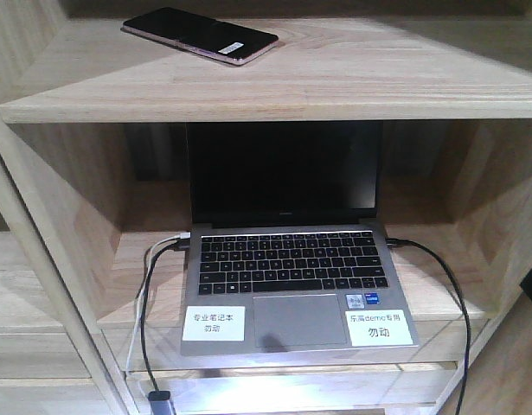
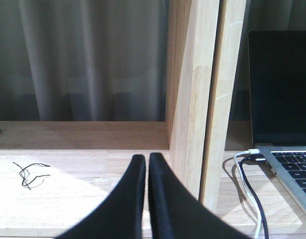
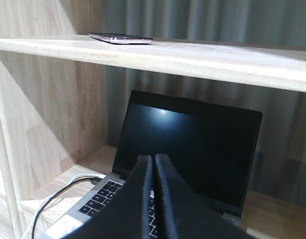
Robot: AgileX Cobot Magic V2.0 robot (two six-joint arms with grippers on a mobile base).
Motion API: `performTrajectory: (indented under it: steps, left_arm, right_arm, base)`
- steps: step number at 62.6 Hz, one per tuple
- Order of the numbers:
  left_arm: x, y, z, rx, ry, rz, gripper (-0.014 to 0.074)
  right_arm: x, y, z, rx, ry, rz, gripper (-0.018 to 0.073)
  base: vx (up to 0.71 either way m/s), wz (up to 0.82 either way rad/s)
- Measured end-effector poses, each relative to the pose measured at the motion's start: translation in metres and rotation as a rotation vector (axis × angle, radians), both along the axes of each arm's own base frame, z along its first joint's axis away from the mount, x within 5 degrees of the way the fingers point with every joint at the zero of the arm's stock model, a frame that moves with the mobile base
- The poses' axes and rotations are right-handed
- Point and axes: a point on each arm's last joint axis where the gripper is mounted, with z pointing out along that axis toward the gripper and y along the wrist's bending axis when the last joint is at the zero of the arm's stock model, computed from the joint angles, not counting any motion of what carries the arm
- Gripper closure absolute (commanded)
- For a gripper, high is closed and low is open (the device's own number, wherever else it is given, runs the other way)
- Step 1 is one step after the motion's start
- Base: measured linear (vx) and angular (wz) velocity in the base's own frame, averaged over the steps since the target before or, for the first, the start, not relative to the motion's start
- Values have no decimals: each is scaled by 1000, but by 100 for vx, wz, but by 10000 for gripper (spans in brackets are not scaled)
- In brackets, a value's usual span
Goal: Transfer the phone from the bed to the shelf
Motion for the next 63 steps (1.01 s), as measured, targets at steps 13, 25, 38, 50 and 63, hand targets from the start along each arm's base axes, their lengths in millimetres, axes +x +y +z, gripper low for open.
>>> performTrajectory:
  steps: [13,25,38,50,63]
  left_arm:
    - [0,0,0,0,0,0,595]
    - [0,0,0,0,0,0,595]
    - [0,0,0,0,0,0,595]
    - [0,0,0,0,0,0,595]
    - [0,0,0,0,0,0,595]
  right_arm:
    - [0,0,1,57,14,1,566]
    - [2,-4,-1,45,35,-47,566]
    - [6,-15,-8,94,137,-187,566]
    - [8,-22,-10,113,156,-273,566]
    - [9,-29,-17,104,152,-369,566]
  base:
    - [0,0]
    - [0,0]
    - [0,0]
    - [0,0]
    - [0,0]
